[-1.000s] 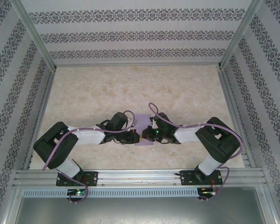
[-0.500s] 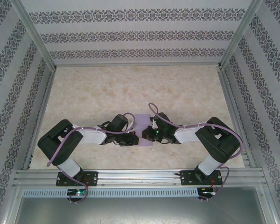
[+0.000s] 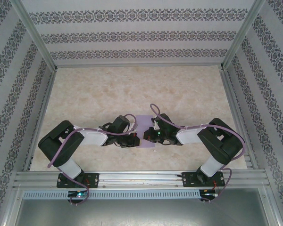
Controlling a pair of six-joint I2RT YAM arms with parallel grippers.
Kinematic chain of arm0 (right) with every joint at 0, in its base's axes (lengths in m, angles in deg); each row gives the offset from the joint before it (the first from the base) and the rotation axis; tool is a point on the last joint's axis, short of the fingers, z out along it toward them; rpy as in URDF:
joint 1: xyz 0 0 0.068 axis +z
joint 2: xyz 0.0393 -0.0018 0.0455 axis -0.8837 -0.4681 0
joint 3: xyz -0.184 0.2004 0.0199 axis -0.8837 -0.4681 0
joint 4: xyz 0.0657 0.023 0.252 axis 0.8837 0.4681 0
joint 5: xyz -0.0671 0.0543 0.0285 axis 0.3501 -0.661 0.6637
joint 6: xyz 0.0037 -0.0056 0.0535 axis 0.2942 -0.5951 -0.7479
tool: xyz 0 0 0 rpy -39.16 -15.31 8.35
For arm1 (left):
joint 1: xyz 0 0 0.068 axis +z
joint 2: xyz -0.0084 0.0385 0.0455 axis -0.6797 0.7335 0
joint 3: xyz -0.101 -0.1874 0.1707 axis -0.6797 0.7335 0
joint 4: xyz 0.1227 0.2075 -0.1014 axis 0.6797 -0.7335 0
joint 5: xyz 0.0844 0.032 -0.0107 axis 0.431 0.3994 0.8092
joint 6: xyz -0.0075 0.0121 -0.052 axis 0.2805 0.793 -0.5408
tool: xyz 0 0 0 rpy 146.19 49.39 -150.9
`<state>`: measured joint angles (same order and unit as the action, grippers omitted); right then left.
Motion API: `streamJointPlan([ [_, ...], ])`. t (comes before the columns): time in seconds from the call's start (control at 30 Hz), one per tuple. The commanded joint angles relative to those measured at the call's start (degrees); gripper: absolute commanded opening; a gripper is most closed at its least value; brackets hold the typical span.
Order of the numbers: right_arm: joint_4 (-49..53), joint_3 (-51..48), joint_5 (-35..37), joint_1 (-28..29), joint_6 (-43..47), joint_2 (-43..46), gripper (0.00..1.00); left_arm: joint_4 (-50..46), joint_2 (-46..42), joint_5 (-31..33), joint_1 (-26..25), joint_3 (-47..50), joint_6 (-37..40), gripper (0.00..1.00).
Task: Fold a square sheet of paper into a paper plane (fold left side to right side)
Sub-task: Fold the triangle a second time at the center of the table.
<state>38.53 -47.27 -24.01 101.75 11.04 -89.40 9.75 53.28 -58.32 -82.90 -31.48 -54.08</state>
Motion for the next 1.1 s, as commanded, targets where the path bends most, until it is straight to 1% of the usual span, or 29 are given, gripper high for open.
streamJointPlan([
  [0.0,5.65,-1.83,0.35,0.77,0.27,-1.79,0.0,0.09,0.29,1.38,-0.53,1.06,1.1,0.0],
  [0.17,5.56,-0.43,-0.32,0.77,1.73,1.26,0.0,0.64,1.09,1.91,-0.6,2.17,1.0,0.0],
  [0.3,6.06,0.38,0.53,0.69,3.37,4.75,0.0,0.73,1.54,2.48,-0.62,3.03,1.09,0.0],
  [0.4,5.85,0.23,0.82,0.9,3.86,5.81,0.0,0.3,1.71,2.85,-0.71,3.06,1.48,0.0],
  [0.7,3.94,1.34,4.31,4.81,3.11,4.01,0.0,0.03,2.33,3.32,-0.88,2.64,1.83,0.0],
  [0.87,3.07,1.78,4.94,5.15,3.13,2.58,0.0,0.21,2.51,3.41,-1.03,2.38,1.12,0.0],
  [1.07,2.13,1.45,5.21,5.16,3.61,2.89,0.0,0.2,2.85,3.71,-1.17,2.24,0.6,0.0],
])
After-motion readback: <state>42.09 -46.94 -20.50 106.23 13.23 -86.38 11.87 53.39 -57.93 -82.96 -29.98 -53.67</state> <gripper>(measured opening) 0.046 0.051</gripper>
